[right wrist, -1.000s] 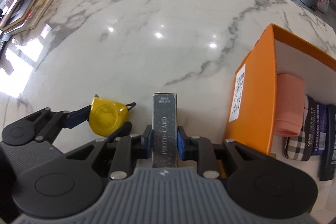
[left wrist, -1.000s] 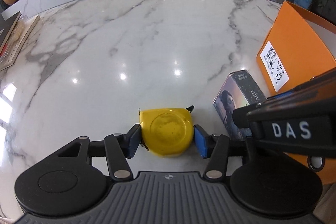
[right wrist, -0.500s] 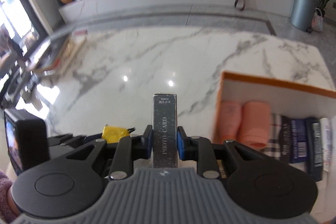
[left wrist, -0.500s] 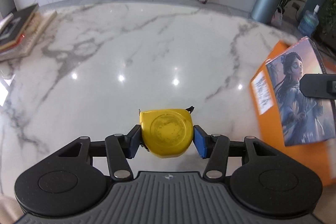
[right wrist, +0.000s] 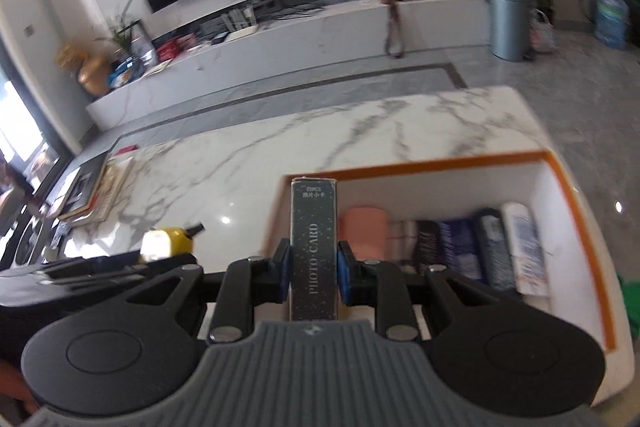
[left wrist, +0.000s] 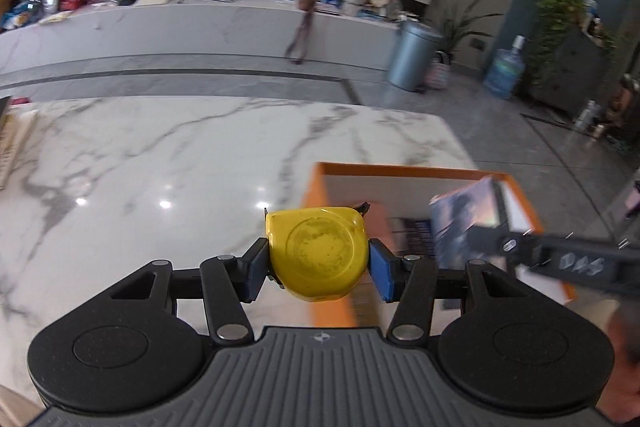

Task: Organize rigid objects
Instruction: 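Carry the photo card box with the right gripper while the left carries the tape measure to the box, then lower the photo card box beside the brown box and open the right gripper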

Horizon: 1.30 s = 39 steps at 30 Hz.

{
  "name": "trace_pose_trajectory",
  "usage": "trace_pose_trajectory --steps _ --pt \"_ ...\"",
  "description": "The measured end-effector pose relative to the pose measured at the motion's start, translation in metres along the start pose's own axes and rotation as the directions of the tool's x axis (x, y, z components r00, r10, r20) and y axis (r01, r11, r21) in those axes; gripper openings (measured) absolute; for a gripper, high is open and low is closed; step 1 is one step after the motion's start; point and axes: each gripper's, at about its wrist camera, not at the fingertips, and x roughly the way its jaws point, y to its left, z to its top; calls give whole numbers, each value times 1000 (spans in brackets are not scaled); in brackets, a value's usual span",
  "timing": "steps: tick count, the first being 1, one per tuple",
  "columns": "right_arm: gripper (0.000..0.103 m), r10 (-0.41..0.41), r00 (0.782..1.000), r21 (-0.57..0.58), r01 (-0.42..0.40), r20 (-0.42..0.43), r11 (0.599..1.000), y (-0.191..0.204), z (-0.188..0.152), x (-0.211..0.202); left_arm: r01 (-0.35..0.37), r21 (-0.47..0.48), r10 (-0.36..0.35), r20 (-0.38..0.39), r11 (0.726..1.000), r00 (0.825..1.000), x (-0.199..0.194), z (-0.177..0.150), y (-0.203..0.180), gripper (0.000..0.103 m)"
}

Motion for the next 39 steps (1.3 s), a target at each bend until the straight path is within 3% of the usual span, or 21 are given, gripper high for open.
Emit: trace_pose_trajectory --steps 8,18,30,39 --pt "23 -42 996 110 50 -75 993 -55 -16 12 51 74 -49 -26 996 998 26 4 -42 60" --pt "23 3 981 177 33 -196 984 -74 -26 54 90 122 -78 -98 988 992 59 5 -46 60" --pt "23 32 946 203 36 -323 979 -80 -31 96 112 102 -99 -124 989 987 79 11 -30 60" --pt "23 120 901 247 -15 -417 969 -72 -38 128 137 86 -125 -136 987 983 87 8 -22 60"
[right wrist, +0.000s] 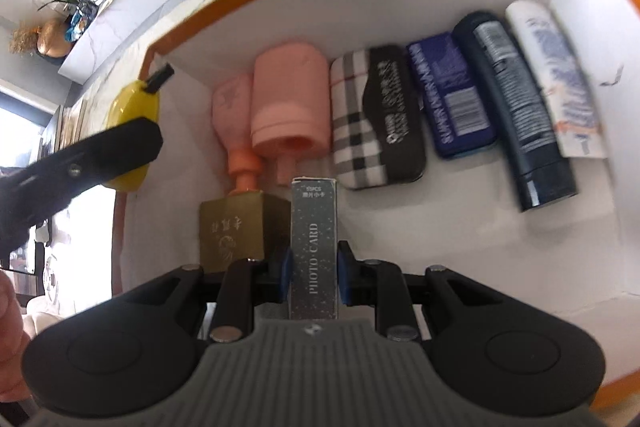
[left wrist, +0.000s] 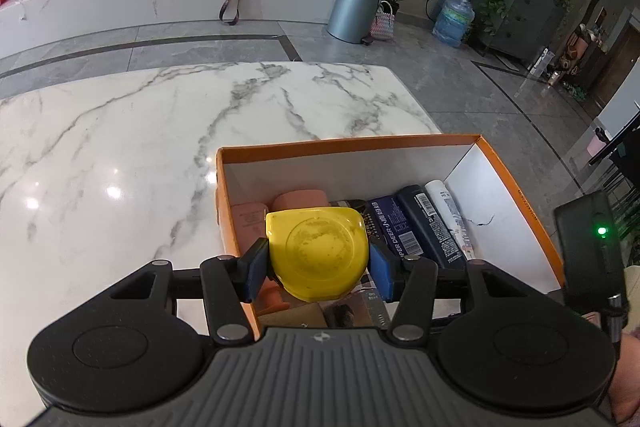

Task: Organize rigid objects
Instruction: 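Lower the photo card box beside the brown box and open the right gripper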

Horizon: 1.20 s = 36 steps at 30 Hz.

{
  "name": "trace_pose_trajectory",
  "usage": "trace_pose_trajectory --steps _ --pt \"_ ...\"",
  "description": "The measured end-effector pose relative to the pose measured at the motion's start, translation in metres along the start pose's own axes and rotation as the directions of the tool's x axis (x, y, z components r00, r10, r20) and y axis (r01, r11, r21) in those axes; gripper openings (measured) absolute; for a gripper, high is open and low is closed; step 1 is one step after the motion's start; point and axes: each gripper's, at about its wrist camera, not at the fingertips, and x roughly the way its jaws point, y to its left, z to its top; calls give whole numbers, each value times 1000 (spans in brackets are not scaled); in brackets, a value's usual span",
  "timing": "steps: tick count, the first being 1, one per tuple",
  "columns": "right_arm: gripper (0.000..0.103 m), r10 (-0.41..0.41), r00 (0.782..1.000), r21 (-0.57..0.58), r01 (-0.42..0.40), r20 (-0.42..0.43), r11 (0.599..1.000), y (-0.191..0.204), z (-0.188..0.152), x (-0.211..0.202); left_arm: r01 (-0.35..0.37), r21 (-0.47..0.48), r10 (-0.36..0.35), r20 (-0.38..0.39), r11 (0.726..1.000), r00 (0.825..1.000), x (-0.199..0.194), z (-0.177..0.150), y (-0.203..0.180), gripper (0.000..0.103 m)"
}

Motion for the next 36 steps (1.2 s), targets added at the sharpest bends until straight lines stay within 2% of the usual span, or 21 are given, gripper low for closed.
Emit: trace_pose_trajectory --steps 2,5,7,9,11,15,18,21,24,30,36 --pt "23 16 1000 -1 -16 -9 1000 2 1 4 -1 -1 1 -4 1000 1000 0 0 1 60" --pt "25 -15 1000 -23 15 -22 1000 5 3 5 5 -5 -5 -2 1000 1000 0 -1 2 60" --pt "29 -45 999 -29 44 -28 999 6 3 4 12 -8 -12 1 1000 1000 -1 -1 3 60" --pt "39 -114 993 -59 112 -34 992 8 4 4 19 -10 -19 2 1000 1000 -1 -2 3 60" --pt "42 -153 987 -75 150 -41 986 8 4 7 23 -12 -23 3 1000 1000 0 -2 4 60" --pt "44 -159 986 -74 154 -54 985 7 6 9 25 -19 -25 -1 999 1000 0 -3 5 60" --pt "45 -174 983 -112 167 -61 980 13 5 12 25 -22 -25 -2 999 1000 0 -2 5 60" --pt "47 -162 982 -154 146 -93 977 19 4 18 24 -24 -24 -2 999 1000 0 -2 5 60" --pt "48 -160 982 -136 146 -97 980 16 5 18 24 -22 -25 -1 999 1000 -1 -2 5 60" --pt "47 -202 977 -122 194 -64 973 8 2 10 38 -1 -38 -24 999 999 -2 -2 -2 60" --pt "47 -190 982 -95 191 18 977 -9 -1 -21 68 -6 -68 -92 998 993 9 -3 -20 60"
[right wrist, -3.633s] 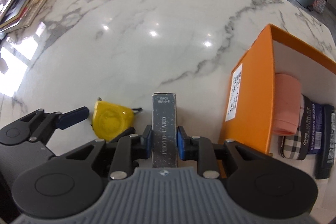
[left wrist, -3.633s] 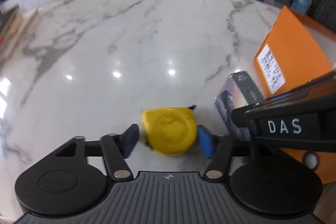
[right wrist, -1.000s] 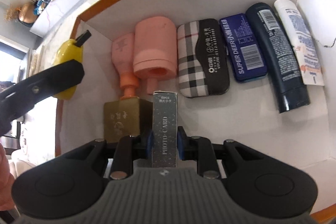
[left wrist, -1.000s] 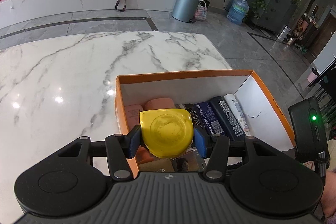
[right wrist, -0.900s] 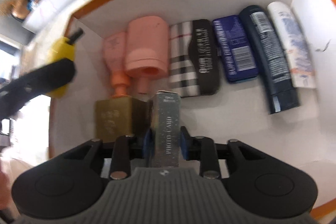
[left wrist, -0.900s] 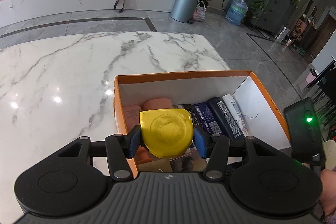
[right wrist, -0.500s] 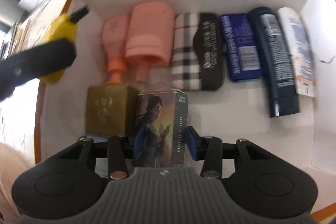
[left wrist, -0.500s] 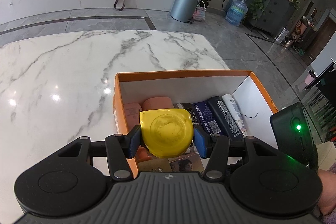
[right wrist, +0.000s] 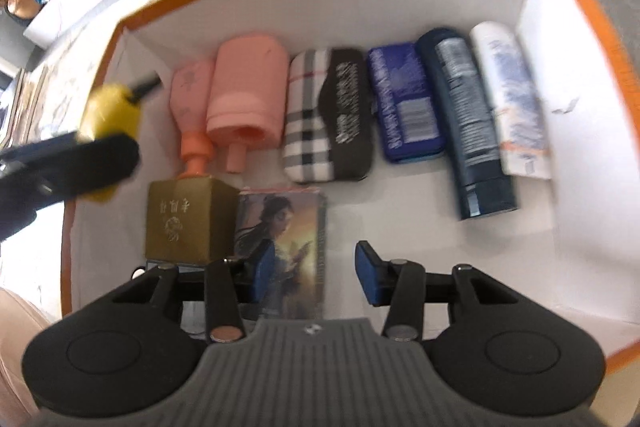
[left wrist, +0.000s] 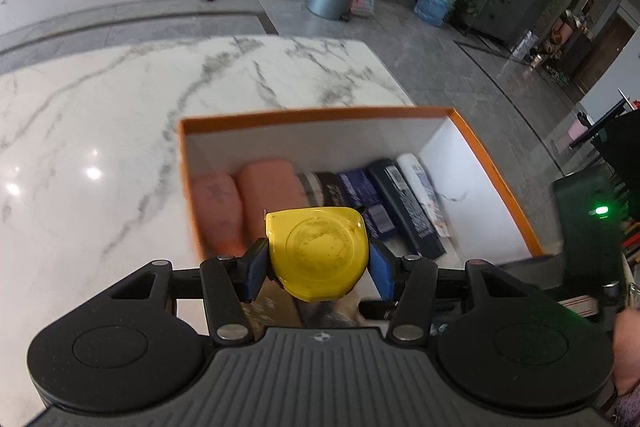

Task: Organize rigid objects
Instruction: 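Lower the photo card box beside the brown box and open the right gripper, then lower the yellow tape measure into the box and open the left gripper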

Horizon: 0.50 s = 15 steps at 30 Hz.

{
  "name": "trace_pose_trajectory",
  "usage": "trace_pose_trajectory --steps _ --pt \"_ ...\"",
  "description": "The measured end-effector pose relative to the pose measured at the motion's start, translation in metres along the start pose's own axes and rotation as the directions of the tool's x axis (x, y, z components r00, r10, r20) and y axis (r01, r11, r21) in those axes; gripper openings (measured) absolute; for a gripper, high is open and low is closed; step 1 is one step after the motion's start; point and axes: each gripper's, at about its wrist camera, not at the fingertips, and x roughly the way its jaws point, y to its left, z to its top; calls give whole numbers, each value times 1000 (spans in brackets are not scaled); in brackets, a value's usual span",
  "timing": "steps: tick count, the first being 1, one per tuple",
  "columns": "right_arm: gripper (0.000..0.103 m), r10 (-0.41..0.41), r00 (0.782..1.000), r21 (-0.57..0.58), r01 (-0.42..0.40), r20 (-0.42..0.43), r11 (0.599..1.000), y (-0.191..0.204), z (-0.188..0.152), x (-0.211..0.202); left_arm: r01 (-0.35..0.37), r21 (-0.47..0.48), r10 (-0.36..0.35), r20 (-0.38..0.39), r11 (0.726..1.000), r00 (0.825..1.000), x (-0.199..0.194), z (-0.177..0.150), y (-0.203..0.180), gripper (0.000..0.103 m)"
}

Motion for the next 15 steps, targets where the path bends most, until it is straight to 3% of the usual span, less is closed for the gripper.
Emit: trace_pose_trajectory --steps 3,7,15 --pt "47 -45 997 -6 46 69 999 -6 -4 -19 15 -3 -15 -44 1000 999 12 -1 -12 60" --pt "47 -139 974 14 138 181 990 -25 -7 -46 5 9 -4 -107 1000 994 33 -4 -30 60" --pt "47 -137 953 73 122 271 990 -62 -13 -71 10 -6 -11 -218 1000 976 72 -10 -63 60"
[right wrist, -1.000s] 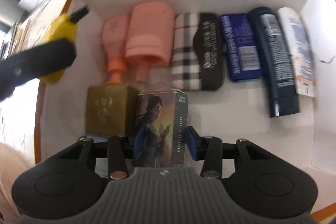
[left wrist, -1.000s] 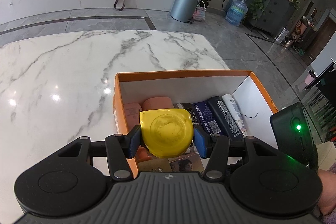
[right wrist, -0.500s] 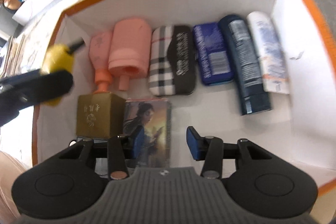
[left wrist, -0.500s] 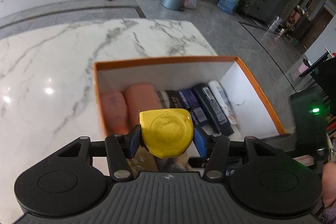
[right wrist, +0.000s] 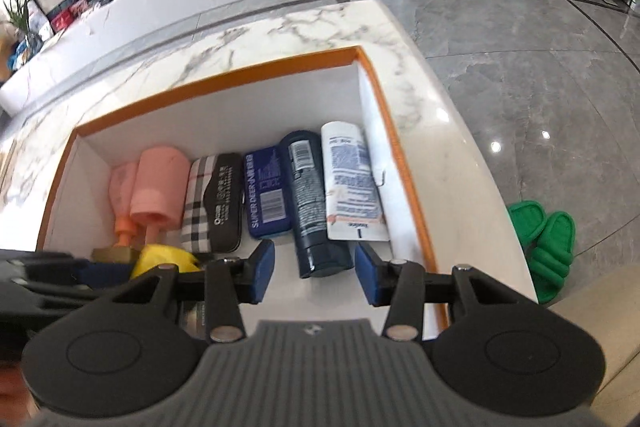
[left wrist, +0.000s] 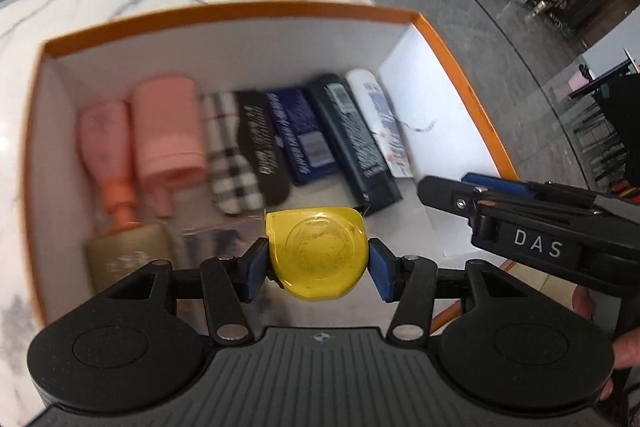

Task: Organize rigid objects
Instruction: 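Lower the yellow tape measure into the box and open the left gripper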

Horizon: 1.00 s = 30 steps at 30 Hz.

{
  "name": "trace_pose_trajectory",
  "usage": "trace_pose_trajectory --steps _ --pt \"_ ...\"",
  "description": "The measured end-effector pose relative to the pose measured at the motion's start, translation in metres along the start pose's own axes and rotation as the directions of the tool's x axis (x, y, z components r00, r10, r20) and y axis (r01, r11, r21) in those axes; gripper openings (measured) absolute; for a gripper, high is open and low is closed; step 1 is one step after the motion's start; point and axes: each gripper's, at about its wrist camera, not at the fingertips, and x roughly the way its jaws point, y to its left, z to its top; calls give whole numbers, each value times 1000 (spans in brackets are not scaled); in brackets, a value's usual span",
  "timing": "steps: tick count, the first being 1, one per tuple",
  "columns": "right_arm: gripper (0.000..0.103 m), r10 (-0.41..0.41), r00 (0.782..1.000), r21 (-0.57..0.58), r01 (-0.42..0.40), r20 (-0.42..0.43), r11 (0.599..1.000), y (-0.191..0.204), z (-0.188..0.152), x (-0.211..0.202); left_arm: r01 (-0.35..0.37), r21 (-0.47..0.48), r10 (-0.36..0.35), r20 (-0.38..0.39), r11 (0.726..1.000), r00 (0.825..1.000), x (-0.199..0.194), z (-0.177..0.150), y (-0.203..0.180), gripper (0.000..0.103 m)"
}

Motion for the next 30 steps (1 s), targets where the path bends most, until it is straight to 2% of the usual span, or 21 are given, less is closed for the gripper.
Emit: trace_pose_trajectory --steps 7,16,21,26,30 --pt "47 24 1000 14 -24 14 1000 -13 1 -3 -50 24 51 -49 998 997 28 2 -21 60" --pt "47 56 998 -9 -56 25 998 -14 0 -2 -130 58 136 -102 990 986 49 9 -30 60" --pt "47 63 998 -7 -63 28 998 -16 1 -2 -145 48 151 -162 988 975 56 10 -28 60" --pt "47 59 998 -10 -59 26 998 -14 0 -3 -159 51 166 -169 986 972 56 9 -27 60" --pt "49 61 998 -3 -61 25 998 -15 -1 -4 -151 54 158 -155 987 975 52 7 -25 68"
